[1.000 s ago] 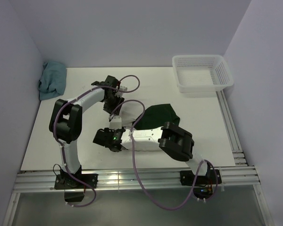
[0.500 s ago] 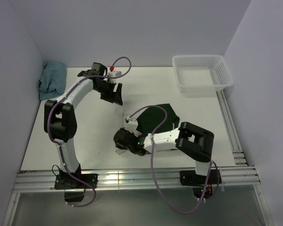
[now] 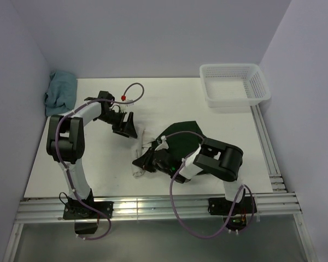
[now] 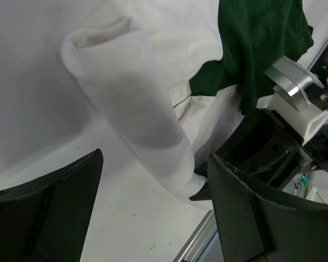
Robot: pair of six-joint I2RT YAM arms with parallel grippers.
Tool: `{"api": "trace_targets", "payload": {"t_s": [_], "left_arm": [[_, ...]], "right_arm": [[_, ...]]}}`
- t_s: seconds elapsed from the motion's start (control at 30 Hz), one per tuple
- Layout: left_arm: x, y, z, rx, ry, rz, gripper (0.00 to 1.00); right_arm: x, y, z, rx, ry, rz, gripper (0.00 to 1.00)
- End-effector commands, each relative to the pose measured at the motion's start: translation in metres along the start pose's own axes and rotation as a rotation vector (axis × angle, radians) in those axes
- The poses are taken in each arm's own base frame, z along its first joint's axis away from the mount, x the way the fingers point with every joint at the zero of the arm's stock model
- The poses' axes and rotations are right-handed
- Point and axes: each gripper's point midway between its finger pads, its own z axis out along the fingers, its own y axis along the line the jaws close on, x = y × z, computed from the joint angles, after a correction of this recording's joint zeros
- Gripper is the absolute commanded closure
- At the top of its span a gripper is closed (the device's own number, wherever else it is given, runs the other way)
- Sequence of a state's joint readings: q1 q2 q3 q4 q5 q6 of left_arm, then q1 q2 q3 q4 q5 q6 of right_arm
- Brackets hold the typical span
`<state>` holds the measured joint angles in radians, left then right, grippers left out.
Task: Roll the t-shirts
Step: Roll the tshirt
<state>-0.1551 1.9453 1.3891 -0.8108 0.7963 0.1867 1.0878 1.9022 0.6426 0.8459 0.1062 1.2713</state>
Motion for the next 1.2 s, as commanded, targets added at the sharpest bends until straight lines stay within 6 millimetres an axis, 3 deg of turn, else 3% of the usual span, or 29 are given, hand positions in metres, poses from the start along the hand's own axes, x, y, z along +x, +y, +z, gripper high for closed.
{"api": "trace_targets", "payload": {"t_s": [0.0, 0.13, 0.27, 0.4, 0.43, 0.5, 0.53, 0.6, 0.77, 0.93, 1.17], "left_arm": [[-0.009, -0.009, 0.005, 0.078, -0.06, 0.074, 0.18], [-0.002, 0.007, 0.024, 0.041, -0.047, 0.033, 0.19], [-0.01, 0.024, 0.031, -0.068, -0.07, -0.003, 0.22], [-0.016, 0.039, 0.03, -0.218, -0.062, -0.036, 0.5], [-0.017, 0.037, 0.029, -0.256, -0.065, -0.061, 0.65], [-0.018, 0.042, 0.022, -0.361, -0.067, -0.046, 0.83], [-0.019, 0.039, 0.023, -0.387, -0.061, -0.03, 0.87], [-0.015, 0.039, 0.02, -0.445, -0.036, -0.025, 1.0], [-0.014, 0.036, 0.013, -0.554, 0.009, 0.017, 1.0], [-0.01, 0.032, 0.014, -0.592, 0.039, 0.044, 1.0], [-0.01, 0.028, 0.016, -0.602, 0.064, 0.052, 1.0]], "right_arm": [[0.005, 0.017, 0.002, -0.125, 0.041, 0.075, 0.83], [0.003, 0.02, 0.001, -0.173, 0.038, 0.112, 0.83], [0.003, 0.02, 0.001, -0.183, 0.041, 0.112, 0.83], [0.002, 0.015, -0.004, -0.149, 0.036, 0.108, 0.79], [0.002, 0.012, -0.004, -0.124, 0.032, 0.101, 0.78], [0.004, -0.004, -0.003, -0.01, 0.017, 0.047, 0.72], [0.001, 0.0, -0.005, 0.01, 0.006, 0.009, 0.7], [0.002, -0.017, -0.005, 0.161, -0.021, -0.059, 0.62], [-0.004, -0.019, -0.019, 0.439, -0.095, -0.267, 0.44], [-0.012, -0.007, -0.031, 0.567, -0.171, -0.386, 0.39], [-0.03, 0.029, -0.042, 0.719, -0.268, -0.563, 0.38]]}}
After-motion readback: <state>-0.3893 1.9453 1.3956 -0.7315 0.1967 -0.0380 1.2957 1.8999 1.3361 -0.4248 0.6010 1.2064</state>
